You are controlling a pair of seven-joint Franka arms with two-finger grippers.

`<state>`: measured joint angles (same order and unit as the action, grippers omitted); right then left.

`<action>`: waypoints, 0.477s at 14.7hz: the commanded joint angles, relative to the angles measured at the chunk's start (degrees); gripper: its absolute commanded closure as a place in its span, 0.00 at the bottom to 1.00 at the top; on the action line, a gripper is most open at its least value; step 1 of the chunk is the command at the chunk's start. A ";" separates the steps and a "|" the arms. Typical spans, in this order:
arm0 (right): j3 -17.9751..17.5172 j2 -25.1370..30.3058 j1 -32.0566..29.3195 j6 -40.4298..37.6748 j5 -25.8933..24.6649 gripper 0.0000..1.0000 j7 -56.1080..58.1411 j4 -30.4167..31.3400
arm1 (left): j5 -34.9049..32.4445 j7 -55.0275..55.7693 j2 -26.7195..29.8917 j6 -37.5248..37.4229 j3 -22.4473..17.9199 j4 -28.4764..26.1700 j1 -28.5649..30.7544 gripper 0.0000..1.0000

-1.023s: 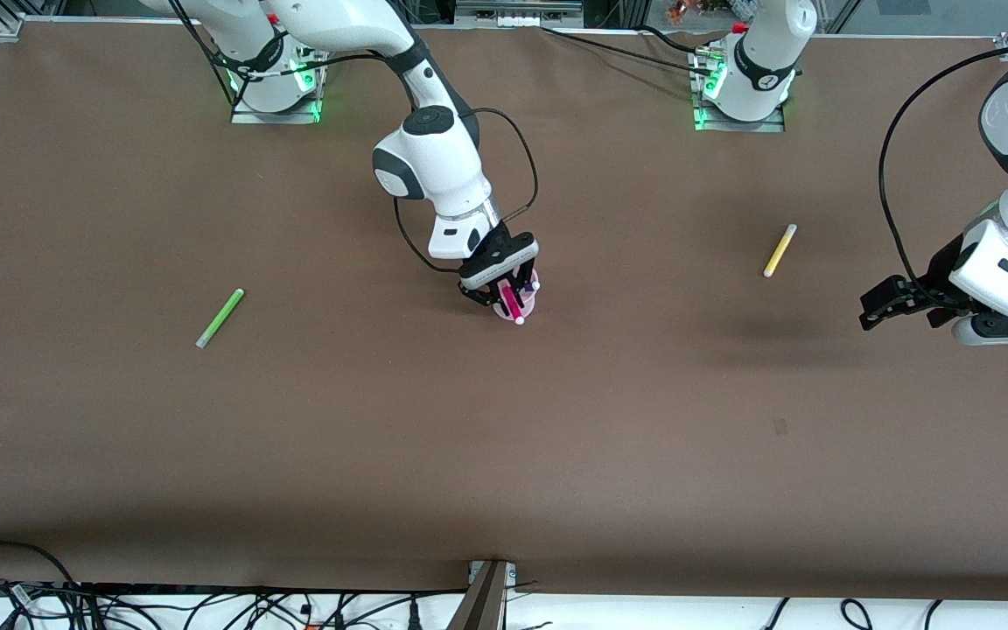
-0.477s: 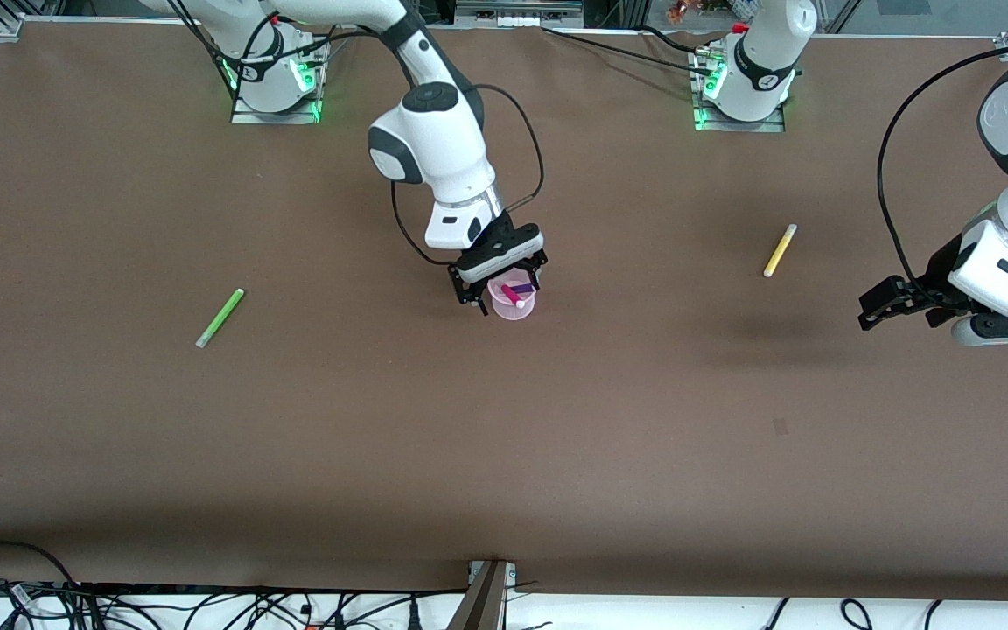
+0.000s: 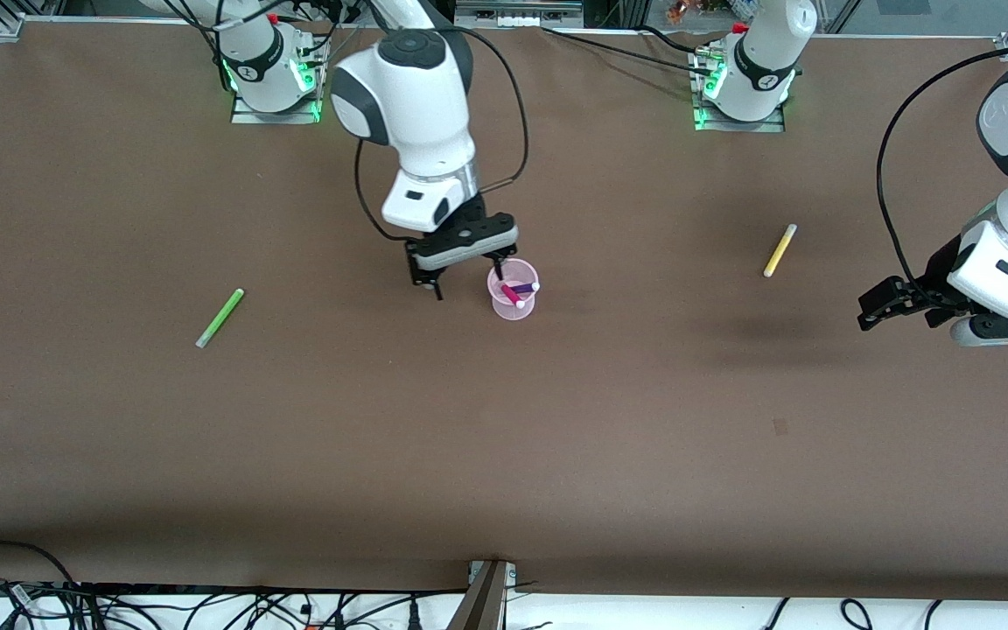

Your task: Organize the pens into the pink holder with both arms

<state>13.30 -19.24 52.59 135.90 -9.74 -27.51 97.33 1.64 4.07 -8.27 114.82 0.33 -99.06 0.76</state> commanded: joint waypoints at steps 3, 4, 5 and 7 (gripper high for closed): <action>6.02 5.96 0.23 -12.92 9.89 0.00 2.62 0.76 | 1.26 0.15 -0.69 0.14 0.28 0.97 0.21 0.00; 8.38 6.57 0.23 -15.47 11.04 0.00 4.29 0.76 | 1.26 0.15 -0.69 0.14 0.28 0.97 0.21 0.00; 10.76 7.80 0.14 -18.28 12.36 0.00 7.01 0.76 | 1.26 0.15 -0.69 0.14 0.28 0.97 0.21 0.00; 15.33 10.17 0.05 -23.99 14.74 0.00 13.16 0.67 | 1.26 0.15 -0.69 0.14 0.28 0.97 0.21 0.00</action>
<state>24.75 -12.40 52.39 117.00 2.26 -19.73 97.33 1.64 4.08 -8.60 114.85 0.34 -99.05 0.76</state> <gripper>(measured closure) 0.000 0.000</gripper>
